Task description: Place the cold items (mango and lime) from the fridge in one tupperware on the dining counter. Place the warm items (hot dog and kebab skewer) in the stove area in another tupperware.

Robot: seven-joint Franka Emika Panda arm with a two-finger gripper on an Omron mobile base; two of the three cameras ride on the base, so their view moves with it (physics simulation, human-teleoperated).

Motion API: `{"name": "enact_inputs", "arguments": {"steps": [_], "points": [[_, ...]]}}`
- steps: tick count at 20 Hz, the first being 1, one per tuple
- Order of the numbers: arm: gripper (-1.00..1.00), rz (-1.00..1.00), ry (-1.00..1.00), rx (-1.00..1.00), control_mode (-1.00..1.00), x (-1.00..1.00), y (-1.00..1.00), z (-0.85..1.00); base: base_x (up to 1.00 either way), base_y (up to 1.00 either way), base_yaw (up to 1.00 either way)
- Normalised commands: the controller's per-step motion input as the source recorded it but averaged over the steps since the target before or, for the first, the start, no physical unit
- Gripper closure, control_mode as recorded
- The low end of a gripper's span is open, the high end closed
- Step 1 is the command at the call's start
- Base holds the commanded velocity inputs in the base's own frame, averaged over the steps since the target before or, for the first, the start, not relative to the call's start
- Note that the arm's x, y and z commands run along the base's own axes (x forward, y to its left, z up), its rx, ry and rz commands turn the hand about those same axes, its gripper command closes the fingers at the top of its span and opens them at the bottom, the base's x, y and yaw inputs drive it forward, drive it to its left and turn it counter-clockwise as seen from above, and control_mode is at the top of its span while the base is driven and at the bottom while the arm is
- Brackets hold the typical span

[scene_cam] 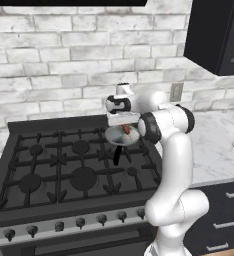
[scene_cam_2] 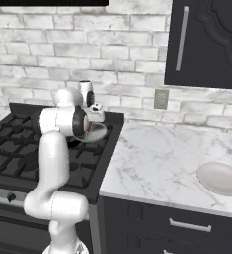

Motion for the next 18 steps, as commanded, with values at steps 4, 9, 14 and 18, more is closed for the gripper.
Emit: {"name": "enact_inputs", "arguments": {"steps": [4,9,14,18], "points": [[1.0,0.0,-0.22,0.0,-1.0,-0.86,-0.14,0.5,0.0,0.0,0.0],[1.0,0.0,-0.28,0.0,-1.0,-0.97,-0.13,0.62,0.0,0.0,0.0],[1.0,0.0,-0.04,0.0,-1.0,-0.91,-0.09,0.78,0.0,0.0,0.0],[1.0,0.0,0.0,0.0,-1.0,-0.9,-0.1,0.82,0.0,0.0,0.0]]}}
